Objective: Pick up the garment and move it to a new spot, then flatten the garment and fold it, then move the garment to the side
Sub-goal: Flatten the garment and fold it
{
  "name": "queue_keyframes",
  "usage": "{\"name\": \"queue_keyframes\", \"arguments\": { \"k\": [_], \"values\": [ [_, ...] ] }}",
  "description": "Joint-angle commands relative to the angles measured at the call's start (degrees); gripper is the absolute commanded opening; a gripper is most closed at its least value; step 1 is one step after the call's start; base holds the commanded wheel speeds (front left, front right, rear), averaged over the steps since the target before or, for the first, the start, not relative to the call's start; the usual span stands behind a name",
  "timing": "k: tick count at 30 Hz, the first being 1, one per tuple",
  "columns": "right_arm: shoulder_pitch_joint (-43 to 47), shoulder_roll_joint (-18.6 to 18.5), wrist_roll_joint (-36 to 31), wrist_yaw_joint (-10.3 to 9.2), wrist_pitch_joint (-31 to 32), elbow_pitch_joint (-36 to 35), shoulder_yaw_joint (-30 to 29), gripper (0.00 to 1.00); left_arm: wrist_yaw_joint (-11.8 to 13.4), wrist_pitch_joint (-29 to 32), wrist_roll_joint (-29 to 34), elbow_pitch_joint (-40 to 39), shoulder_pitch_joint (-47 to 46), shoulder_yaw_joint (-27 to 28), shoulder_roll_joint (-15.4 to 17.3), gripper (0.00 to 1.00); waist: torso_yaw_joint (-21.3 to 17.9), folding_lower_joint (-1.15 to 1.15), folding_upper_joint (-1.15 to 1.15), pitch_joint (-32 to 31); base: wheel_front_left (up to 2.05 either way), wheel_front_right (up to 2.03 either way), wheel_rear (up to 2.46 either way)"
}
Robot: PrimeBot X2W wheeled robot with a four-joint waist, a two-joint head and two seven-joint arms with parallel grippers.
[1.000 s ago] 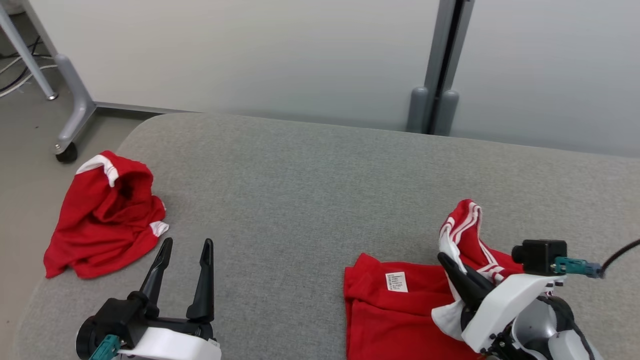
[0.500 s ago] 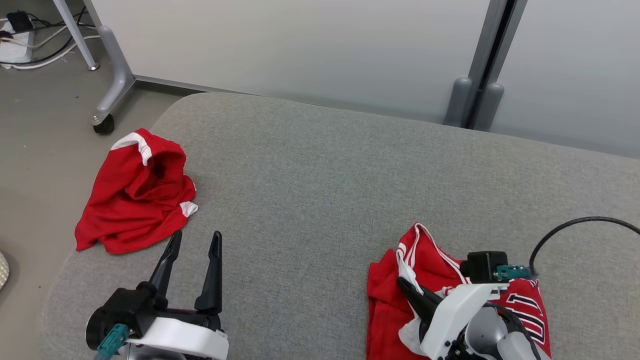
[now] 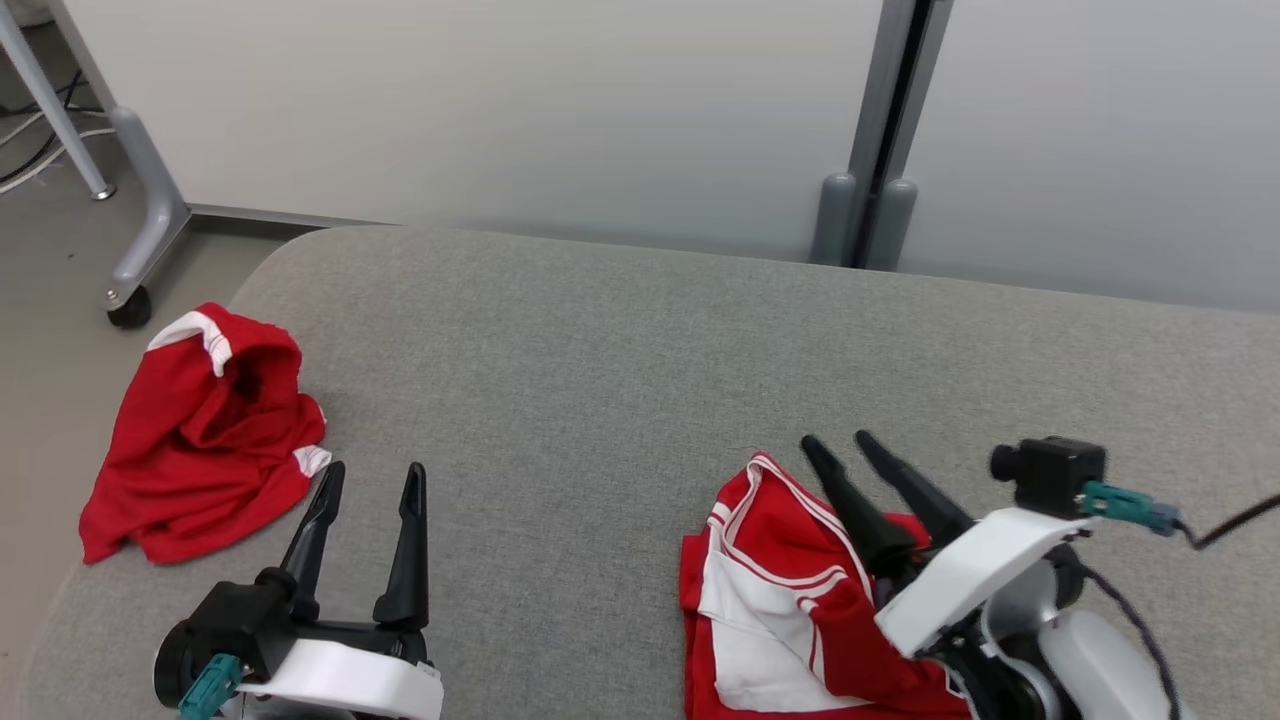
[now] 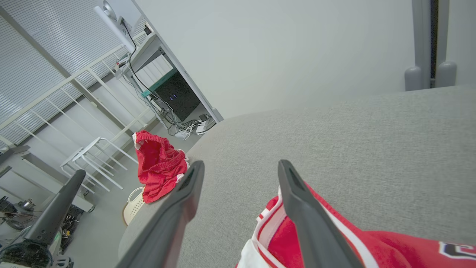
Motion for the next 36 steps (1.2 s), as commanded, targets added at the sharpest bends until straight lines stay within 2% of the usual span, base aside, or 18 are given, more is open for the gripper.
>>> {"name": "queue_keyframes", "arguments": {
  "k": [1, 5, 11, 15, 23, 24, 25, 26, 32, 36],
  "values": [
    [0.35, -0.74, -0.26, 0.03, -0.55, -0.39, -0.47, 1.00, 0.02, 0.00, 0.37, -0.08, 0.75, 0.17, 0.22, 1.00, -0.90, 0.00, 0.00, -0.72, 0.00, 0.00, 0.00],
    [2.08, -3.81, -2.73, 0.03, -3.37, -3.42, -5.96, 1.00, 0.12, 0.00, 0.57, -0.99, 1.40, 0.32, 0.11, 1.00, -2.48, 0.00, 0.00, -1.39, 0.00, 0.00, 0.00],
    [6.28, -7.26, -9.26, 0.03, -5.37, -3.26, -16.40, 1.00, -0.02, 0.00, 0.48, -1.47, 2.00, 0.04, -0.19, 1.00, -3.15, 0.00, 0.00, -1.63, 0.00, 0.00, 0.00],
    [8.65, -6.79, -13.65, 0.03, -5.27, -2.05, -20.64, 1.00, -0.13, 0.00, 0.33, -1.66, 2.40, 0.34, -0.31, 1.00, -3.32, 0.00, 0.00, -1.72, 0.00, 0.00, 0.00],
    [8.28, -1.80, -17.60, 0.03, -3.47, 4.32, -18.25, 1.00, -0.32, 0.00, 0.54, -1.14, 2.31, 0.38, -0.47, 1.00, -2.77, 0.00, 0.00, -1.94, 0.00, 0.00, 0.00],
    [8.09, -1.39, -17.71, 0.03, -3.31, 5.39, -17.40, 0.82, -0.44, 0.00, 0.57, -1.03, 2.17, 0.33, -0.46, 1.00, -2.54, 0.00, 0.00, -1.98, 0.00, 0.00, 0.00],
    [7.85, -0.93, -17.56, 0.03, -3.19, 6.40, -16.54, 0.34, -0.52, 0.00, 0.60, -0.94, 2.03, 0.32, -0.41, 1.00, -2.31, 0.00, 0.00, -2.02, 0.00, 0.00, 0.00],
    [7.66, -0.46, -17.24, 0.03, -2.93, 7.32, -15.43, 0.00, -0.58, 0.00, 0.65, -0.84, 1.92, 0.28, -0.39, 1.00, -2.03, 0.00, 0.00, -2.05, 0.00, 0.00, 0.00],
    [6.69, 2.05, -16.15, 0.03, -1.44, 14.05, -11.25, 0.00, -0.65, 0.01, 0.64, -0.37, 1.64, 0.38, -0.19, 1.00, -0.12, 0.00, 0.00, -2.09, 0.00, 0.00, 0.00],
    [6.02, 3.86, -13.90, 0.03, -0.88, 18.03, -6.49, 0.00, -0.48, 0.00, 0.65, -0.33, 1.38, 0.61, 0.09, 1.00, 1.69, 0.00, 0.00, -1.65, 0.00, 0.00, 0.00]
  ]
}}
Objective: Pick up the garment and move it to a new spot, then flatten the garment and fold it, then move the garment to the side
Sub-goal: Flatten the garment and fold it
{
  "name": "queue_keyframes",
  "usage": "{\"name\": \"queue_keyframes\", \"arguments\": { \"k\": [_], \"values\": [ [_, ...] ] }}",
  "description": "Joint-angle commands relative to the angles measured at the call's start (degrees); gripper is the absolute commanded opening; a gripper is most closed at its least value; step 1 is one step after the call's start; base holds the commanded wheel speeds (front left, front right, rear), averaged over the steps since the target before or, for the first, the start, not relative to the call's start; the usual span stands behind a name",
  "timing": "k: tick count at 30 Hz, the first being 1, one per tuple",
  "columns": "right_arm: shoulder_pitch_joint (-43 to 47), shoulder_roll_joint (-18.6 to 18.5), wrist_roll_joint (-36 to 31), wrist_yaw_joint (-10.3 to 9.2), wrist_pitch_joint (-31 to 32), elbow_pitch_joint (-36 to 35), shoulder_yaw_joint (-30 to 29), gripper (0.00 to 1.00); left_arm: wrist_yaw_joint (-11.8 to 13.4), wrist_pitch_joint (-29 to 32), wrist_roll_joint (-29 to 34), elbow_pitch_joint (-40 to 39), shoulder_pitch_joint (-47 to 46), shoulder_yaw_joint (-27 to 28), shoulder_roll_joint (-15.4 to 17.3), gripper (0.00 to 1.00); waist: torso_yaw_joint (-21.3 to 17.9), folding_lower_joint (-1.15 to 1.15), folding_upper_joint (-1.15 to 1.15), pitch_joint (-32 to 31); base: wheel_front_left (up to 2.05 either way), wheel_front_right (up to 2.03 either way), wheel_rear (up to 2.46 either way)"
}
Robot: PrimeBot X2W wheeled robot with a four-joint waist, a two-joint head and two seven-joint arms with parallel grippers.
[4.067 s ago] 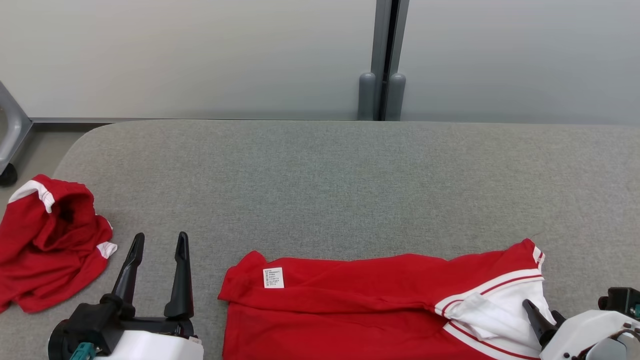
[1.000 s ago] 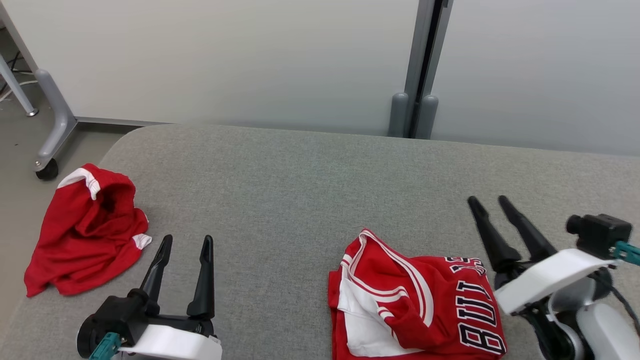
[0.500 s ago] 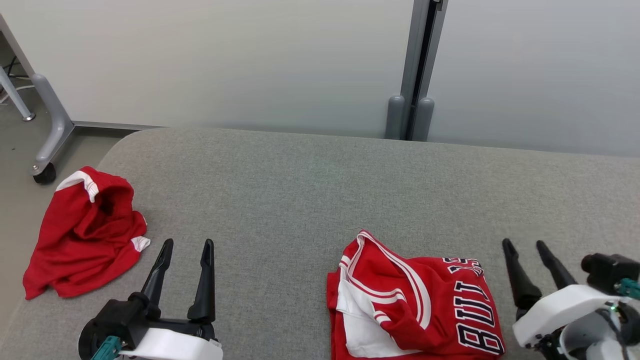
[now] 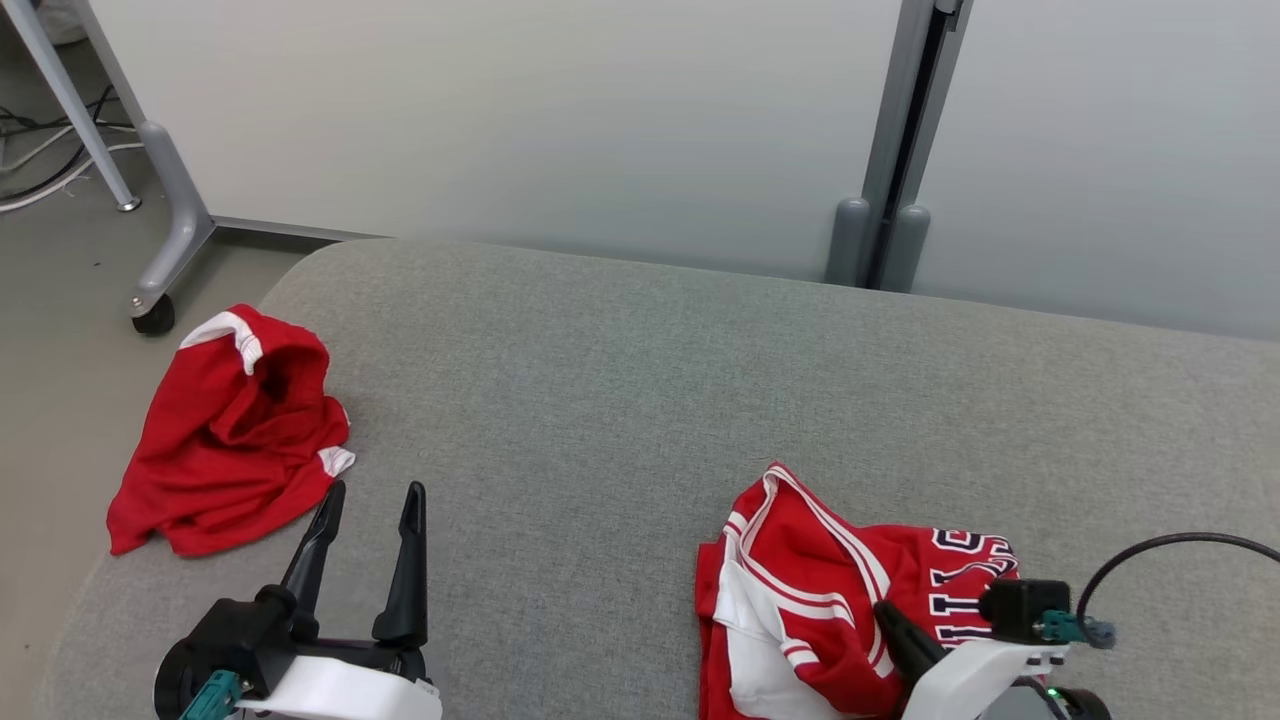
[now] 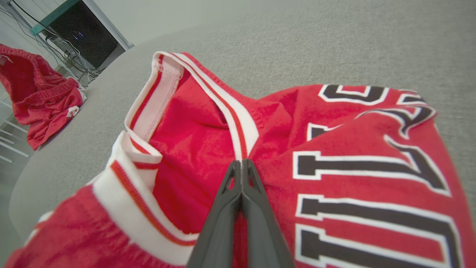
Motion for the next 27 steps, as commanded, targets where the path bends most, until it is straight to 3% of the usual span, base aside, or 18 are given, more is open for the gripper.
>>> {"name": "queue_keyframes", "arguments": {
  "k": [1, 11, 16, 21, 27],
  "values": [
    [-0.69, 0.30, 1.46, 0.03, 0.09, 0.73, 2.23, 0.00, 0.09, 0.00, 0.30, -0.11, -0.50, 0.29, 0.40, 1.00, 0.82, 0.00, 0.00, 0.33, 0.00, 0.00, 0.00],
    [-2.46, 1.13, 7.74, 0.03, -0.97, 0.67, 17.89, 0.00, 0.34, 0.01, 0.14, -0.09, -1.05, 0.59, 0.52, 1.00, 1.71, 0.00, 0.00, 1.21, 0.00, 0.00, 0.00],
    [-4.32, -0.26, 11.77, 0.03, -3.69, -1.50, 25.32, 0.00, 0.64, 0.00, 0.12, -0.09, -1.14, 0.77, 0.54, 1.00, 1.11, 0.00, 0.00, 1.04, 0.00, 0.00, 0.00],
    [-6.50, -3.35, 13.89, 0.03, -7.32, -3.04, 27.29, 0.00, 0.79, 0.00, 0.08, -0.28, -0.56, 0.71, 0.45, 1.00, -0.02, 0.00, 0.00, 0.48, 0.00, 0.00, 0.00],
    [-8.03, -8.61, 15.16, 0.03, -11.71, -7.33, 24.42, 0.00, 0.93, 0.00, -0.01, -0.93, 0.20, 0.85, 0.42, 1.00, -1.83, 0.00, 0.00, -0.04, 0.00, 0.00, 0.00]
  ]
}}
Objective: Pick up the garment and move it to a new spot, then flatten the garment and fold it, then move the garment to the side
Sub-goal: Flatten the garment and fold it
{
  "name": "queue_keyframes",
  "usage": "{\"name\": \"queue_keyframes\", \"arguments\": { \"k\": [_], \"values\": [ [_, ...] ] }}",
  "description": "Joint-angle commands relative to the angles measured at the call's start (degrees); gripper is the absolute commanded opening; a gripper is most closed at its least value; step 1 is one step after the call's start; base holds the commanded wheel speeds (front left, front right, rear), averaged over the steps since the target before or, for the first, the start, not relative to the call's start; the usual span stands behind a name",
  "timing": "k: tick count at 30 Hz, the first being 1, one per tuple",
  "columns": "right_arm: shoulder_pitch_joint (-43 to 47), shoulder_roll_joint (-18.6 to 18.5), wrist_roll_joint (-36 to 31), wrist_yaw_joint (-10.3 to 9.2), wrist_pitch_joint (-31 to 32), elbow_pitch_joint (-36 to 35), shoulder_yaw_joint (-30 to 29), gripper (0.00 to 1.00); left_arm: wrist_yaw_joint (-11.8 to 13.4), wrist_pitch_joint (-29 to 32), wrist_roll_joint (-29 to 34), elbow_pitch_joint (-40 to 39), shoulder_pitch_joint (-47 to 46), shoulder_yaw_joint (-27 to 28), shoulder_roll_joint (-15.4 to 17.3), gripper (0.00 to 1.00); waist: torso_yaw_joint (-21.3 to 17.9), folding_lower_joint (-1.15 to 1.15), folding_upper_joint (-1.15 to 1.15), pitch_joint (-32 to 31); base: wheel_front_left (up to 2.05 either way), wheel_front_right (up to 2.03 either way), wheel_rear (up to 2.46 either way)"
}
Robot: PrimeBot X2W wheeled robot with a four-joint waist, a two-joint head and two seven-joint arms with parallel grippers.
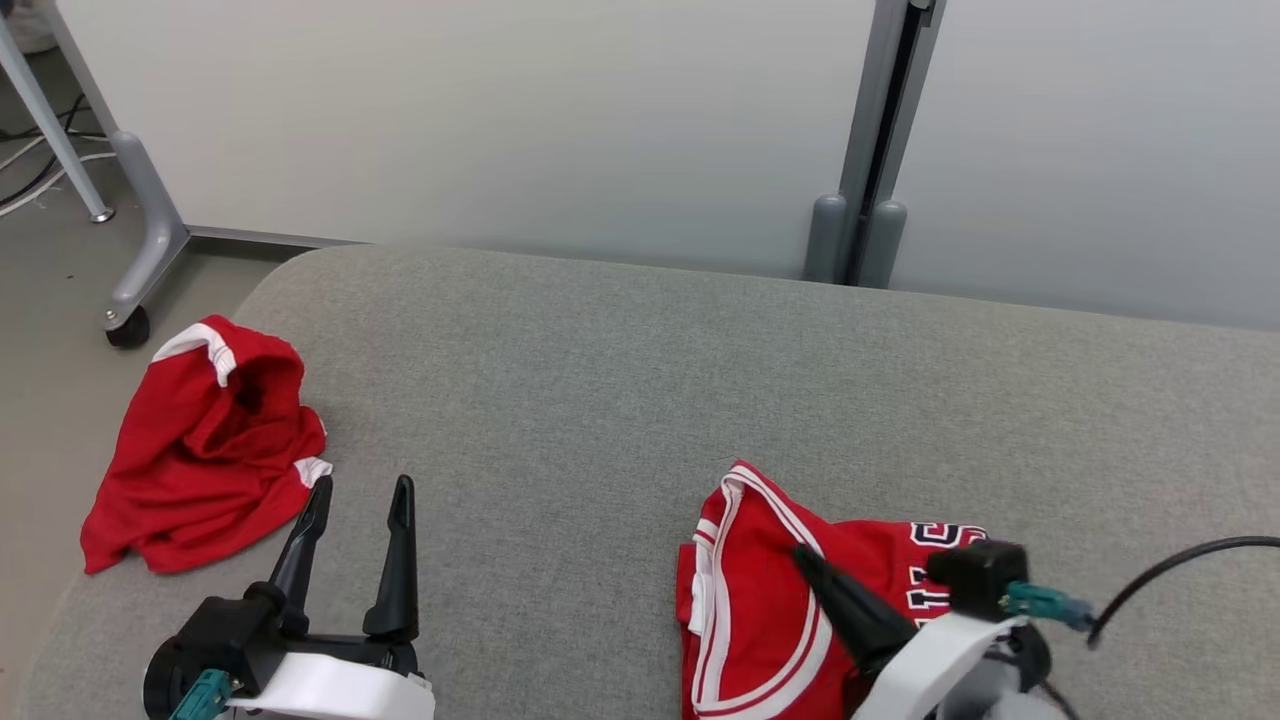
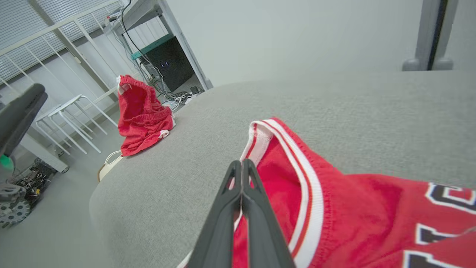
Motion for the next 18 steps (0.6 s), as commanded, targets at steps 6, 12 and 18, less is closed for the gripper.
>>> {"name": "queue_keyframes", "arguments": {
  "k": [6, 12, 18],
  "values": [
    [0.20, -5.32, -0.36, 0.03, -4.22, -3.81, -7.82, 0.33, 0.28, 0.00, 0.29, -1.47, 0.26, 0.33, 0.16, 1.00, -2.29, 0.00, 0.00, -0.67, 0.00, 0.00, 0.00],
    [2.52, -7.76, -4.87, 0.03, -5.76, -8.12, -18.03, 1.00, 0.54, 0.01, 0.52, -3.02, 1.05, 0.85, 0.11, 1.00, -5.01, 0.00, 0.00, -1.08, 0.00, 0.00, 0.00],
    [6.44, -5.38, -12.02, 0.03, -6.05, -11.27, -29.46, 1.00, 0.89, 0.01, 0.63, -3.58, 1.52, 1.70, 0.03, 1.00, -7.80, 0.00, 0.00, -0.75, 0.00, 0.00, 0.00]
  ]
}}
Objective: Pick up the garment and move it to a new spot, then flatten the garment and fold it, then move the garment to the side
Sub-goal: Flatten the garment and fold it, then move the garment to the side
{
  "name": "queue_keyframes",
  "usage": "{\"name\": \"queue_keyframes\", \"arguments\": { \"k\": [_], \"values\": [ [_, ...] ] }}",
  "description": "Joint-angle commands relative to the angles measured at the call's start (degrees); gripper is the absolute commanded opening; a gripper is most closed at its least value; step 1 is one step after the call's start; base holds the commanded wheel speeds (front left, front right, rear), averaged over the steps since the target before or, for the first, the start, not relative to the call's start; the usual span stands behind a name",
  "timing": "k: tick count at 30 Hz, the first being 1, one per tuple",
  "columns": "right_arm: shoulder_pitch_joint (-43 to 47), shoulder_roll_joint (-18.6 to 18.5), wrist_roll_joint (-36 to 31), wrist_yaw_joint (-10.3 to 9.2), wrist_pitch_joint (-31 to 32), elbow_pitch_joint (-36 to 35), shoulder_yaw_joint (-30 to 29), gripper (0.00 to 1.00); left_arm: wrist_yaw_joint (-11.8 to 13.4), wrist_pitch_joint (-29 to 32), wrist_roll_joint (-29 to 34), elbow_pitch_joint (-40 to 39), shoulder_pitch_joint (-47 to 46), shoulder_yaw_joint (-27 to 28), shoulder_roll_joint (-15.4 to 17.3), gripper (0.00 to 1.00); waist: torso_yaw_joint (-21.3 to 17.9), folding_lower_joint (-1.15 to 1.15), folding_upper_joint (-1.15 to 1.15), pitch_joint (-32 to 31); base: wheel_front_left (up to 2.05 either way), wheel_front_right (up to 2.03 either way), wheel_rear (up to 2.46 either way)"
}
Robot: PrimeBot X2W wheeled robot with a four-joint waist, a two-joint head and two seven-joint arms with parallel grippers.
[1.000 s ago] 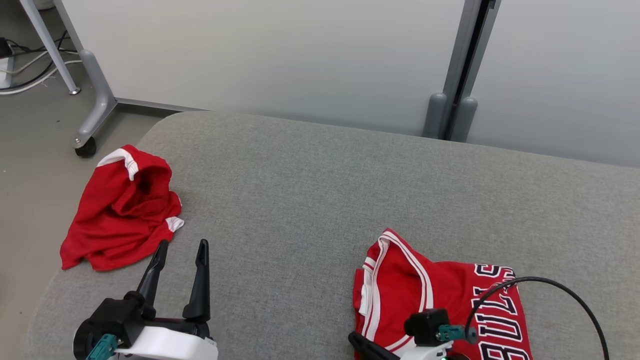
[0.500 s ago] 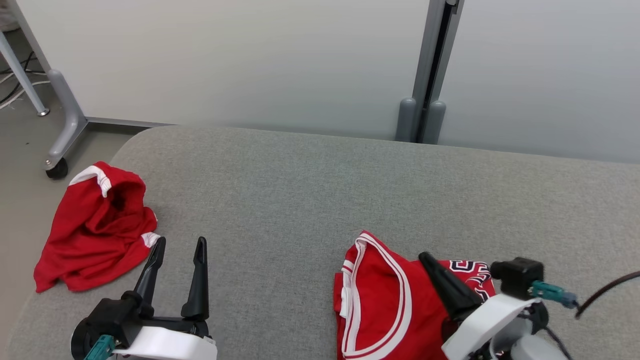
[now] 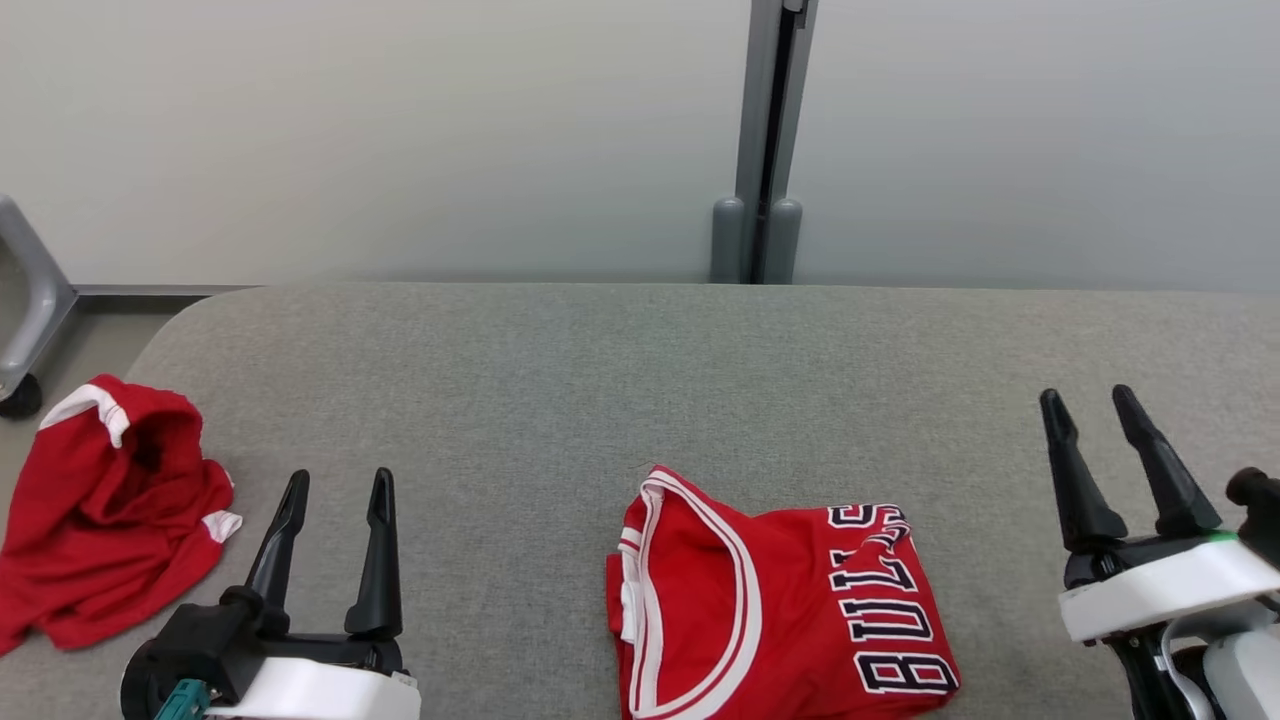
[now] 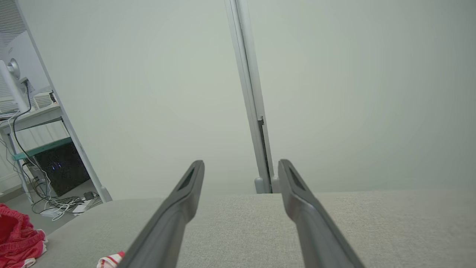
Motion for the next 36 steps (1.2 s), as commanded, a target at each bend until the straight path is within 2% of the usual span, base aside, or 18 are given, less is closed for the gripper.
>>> {"name": "queue_keyframes", "arguments": {
  "k": [1, 8, 17, 23, 27, 36],
  "values": [
    [1.34, 1.18, -1.36, 0.03, -0.30, -0.91, -1.74, 1.00, 0.28, 0.01, 0.26, -0.08, 0.33, 0.44, 0.20, 1.00, -1.05, 0.00, 0.00, 0.31, 0.00, 0.00, 0.00],
    [6.36, 5.20, -7.71, 0.03, 0.18, -2.47, -8.21, 1.00, 0.11, 0.01, 1.54, -0.26, 1.14, 1.24, -0.15, 1.00, -3.01, 0.00, 0.00, 0.91, 0.00, 0.00, 0.00],
    [8.70, 7.43, -10.08, 0.03, 1.13, -1.80, -9.81, 1.00, -0.39, 0.00, 2.97, 0.26, 1.21, 1.15, -0.66, 1.00, -3.43, 0.00, 0.00, 1.16, 0.00, 0.00, 0.00],
    [8.30, 7.39, -10.67, 0.03, 2.57, -1.41, -9.53, 1.00, -0.66, 0.00, 3.16, 0.28, 0.97, 0.98, -0.87, 1.00, -3.10, 0.00, 0.00, 1.02, 0.00, 0.00, 0.00],
    [6.87, 7.60, -10.84, 0.03, 6.53, 1.01, -8.00, 1.00, -0.84, 0.00, 3.29, 0.26, 0.76, 0.97, -1.01, 1.00, -2.69, 0.00, 0.00, 1.15, 0.00, 0.00, 0.00],
    [0.41, 9.78, -8.56, 0.03, 21.03, 13.10, -3.33, 1.00, -1.18, 0.01, 3.15, 0.39, -0.14, 0.16, -1.21, 1.00, 0.56, 0.00, 0.00, 1.94, 0.00, 0.00, 0.00]
  ]
}}
